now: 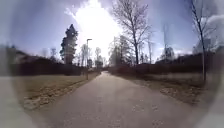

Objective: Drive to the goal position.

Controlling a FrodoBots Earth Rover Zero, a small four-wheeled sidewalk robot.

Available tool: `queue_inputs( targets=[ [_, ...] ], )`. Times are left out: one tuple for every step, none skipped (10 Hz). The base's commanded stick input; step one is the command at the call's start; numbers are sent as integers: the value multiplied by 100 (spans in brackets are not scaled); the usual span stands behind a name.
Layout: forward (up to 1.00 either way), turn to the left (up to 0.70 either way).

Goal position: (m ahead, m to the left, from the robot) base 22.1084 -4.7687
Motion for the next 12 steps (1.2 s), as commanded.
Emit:
queue_inputs(
  targets=[
    [100,0],
    [100,0],
    [100,0],
    [100,0],
    [100,0],
    [100,0],
    [100,0],
    [100,0],
    [100,0],
    [100,0],
    [100,0],
    [100,15]
  ],
)
